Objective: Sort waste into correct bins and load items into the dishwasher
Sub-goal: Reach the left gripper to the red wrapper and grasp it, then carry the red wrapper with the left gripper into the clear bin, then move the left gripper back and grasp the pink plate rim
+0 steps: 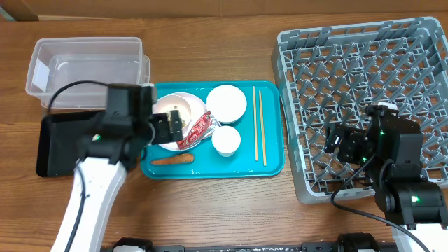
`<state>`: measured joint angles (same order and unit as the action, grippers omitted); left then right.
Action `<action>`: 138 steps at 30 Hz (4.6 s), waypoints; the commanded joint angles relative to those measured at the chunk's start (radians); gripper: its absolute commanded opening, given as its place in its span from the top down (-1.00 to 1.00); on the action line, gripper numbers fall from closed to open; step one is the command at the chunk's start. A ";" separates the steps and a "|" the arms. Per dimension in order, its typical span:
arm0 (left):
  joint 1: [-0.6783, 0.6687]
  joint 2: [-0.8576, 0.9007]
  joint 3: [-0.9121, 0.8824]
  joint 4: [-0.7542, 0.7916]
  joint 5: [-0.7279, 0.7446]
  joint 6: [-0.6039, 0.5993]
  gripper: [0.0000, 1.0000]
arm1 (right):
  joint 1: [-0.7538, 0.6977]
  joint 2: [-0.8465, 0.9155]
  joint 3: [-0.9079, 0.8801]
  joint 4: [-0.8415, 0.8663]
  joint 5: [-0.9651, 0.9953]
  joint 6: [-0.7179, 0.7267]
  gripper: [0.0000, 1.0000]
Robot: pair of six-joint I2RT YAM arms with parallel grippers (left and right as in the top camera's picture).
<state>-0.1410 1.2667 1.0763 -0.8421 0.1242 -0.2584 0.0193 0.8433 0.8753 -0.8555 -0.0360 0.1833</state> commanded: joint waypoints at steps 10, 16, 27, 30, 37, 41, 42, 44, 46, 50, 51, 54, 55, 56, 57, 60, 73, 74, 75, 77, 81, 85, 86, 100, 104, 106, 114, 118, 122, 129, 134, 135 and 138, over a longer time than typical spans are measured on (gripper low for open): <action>-0.159 0.377 0.019 0.054 -0.052 0.019 -0.33 | -0.009 -0.004 0.029 -0.011 0.017 0.000 -1.00; -0.163 0.441 0.018 0.055 -0.046 0.019 0.10 | -0.010 0.019 0.029 -0.011 0.017 0.000 -1.00; -0.133 0.351 0.244 -0.129 -0.121 0.019 0.92 | -0.009 0.025 0.029 -0.011 0.043 0.000 -1.00; -0.097 0.318 0.343 -0.160 -0.162 0.018 0.92 | -0.010 0.025 0.029 -0.011 0.043 0.000 -1.00; 0.068 0.319 0.409 -0.007 -0.295 0.007 0.92 | -0.009 0.025 0.029 -0.010 0.043 0.000 -1.00; 0.178 0.357 0.409 0.108 -0.291 -0.008 0.92 | -0.009 0.025 0.029 -0.010 0.043 0.000 -1.00; 0.215 0.381 0.409 0.139 -0.288 -0.019 0.91 | -0.009 0.025 0.029 -0.010 0.043 0.000 -1.00; 0.248 0.419 0.409 0.169 -0.288 -0.029 0.92 | -0.009 0.025 0.029 -0.010 0.043 0.000 -1.00; 0.267 0.457 0.409 0.203 -0.288 -0.031 0.92 | -0.009 0.025 0.029 -0.011 0.043 0.000 -1.00; 0.291 0.517 0.409 0.263 -0.280 -0.031 0.48 | -0.009 0.025 0.029 -0.012 0.043 0.000 -1.00; 0.292 0.519 0.410 0.266 -0.278 -0.031 0.44 | -0.009 0.025 0.029 -0.013 0.043 0.000 -1.00; 0.283 0.495 0.420 0.226 -0.182 -0.026 0.12 | -0.009 0.025 0.029 -0.014 0.043 0.000 -1.00; 0.277 0.482 0.422 0.202 -0.148 -0.026 0.05 | -0.009 0.025 0.029 -0.014 0.043 0.000 -1.00; 0.266 0.460 0.425 0.144 -0.084 -0.027 -0.02 | -0.009 0.025 0.029 -0.014 0.043 0.000 -1.00; 0.254 0.443 0.425 0.094 -0.024 -0.027 -0.02 | -0.009 0.025 0.029 -0.014 0.043 0.000 -1.00; 0.191 0.415 0.425 -0.077 0.055 -0.026 -0.07 | -0.009 0.025 0.029 -0.014 0.043 0.000 -1.00; -0.187 0.484 0.400 -0.346 -0.024 0.026 -0.18 | -0.009 0.025 0.029 -0.015 0.043 0.000 -1.00; -0.201 0.504 0.393 -0.343 -0.024 0.025 -0.16 | -0.009 0.025 0.029 -0.015 0.043 0.000 -1.00; -0.208 0.523 0.387 -0.341 -0.030 0.014 -0.15 | -0.009 0.025 0.029 -0.016 0.043 0.000 -1.00; -0.214 0.570 0.377 -0.330 -0.037 0.006 -0.09 | -0.009 0.025 0.029 -0.017 0.043 0.000 -1.00; -0.213 0.641 0.377 -0.321 -0.087 -0.019 -0.04 | -0.009 0.025 0.029 -0.017 0.043 0.000 -1.00; -0.213 0.702 0.377 -0.302 -0.114 -0.019 -0.07 | -0.009 0.025 0.029 -0.017 0.043 0.000 -1.00; -0.213 0.714 0.377 -0.297 -0.135 -0.024 -0.08 | -0.009 0.025 0.029 -0.017 0.043 0.000 -1.00; -0.214 0.800 0.376 -0.207 -0.208 -0.038 -0.05 | -0.009 0.025 0.029 -0.017 0.043 0.000 -1.00; -0.214 0.800 0.376 -0.209 -0.201 -0.037 0.78 | -0.009 0.025 0.029 -0.018 0.043 0.000 -1.00; -0.214 0.800 0.376 -0.212 -0.201 -0.037 0.87 | -0.009 0.025 0.029 -0.018 0.043 0.000 -1.00; -0.212 0.744 0.452 -0.296 -0.203 -0.042 0.92 | -0.009 0.025 0.029 -0.018 0.043 0.000 -1.00; -0.182 0.591 0.535 -0.304 -0.231 -0.042 0.92 | -0.009 0.025 0.029 -0.018 0.043 0.000 -1.00; -0.026 0.477 0.561 -0.149 -0.373 -0.041 0.92 | -0.009 0.025 0.029 -0.017 0.043 0.000 -1.00; 0.204 0.582 0.561 0.125 -0.314 -0.042 0.90 | -0.009 0.025 0.029 -0.018 0.043 0.000 -1.00; 0.251 0.636 0.561 0.176 -0.304 -0.041 0.18 | -0.009 0.025 0.029 -0.018 0.043 0.000 -1.00; 0.252 0.636 0.562 0.183 -0.303 -0.041 0.13 | -0.009 0.025 0.029 -0.018 0.043 0.000 -1.00; 0.247 0.624 0.588 0.148 -0.235 -0.029 -0.08 | -0.009 0.025 0.029 -0.018 0.043 0.000 -1.00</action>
<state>0.1074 1.9053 1.6344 -0.6678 -0.1864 -0.2951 0.0135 0.8707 0.8772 -0.8757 0.0013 0.1829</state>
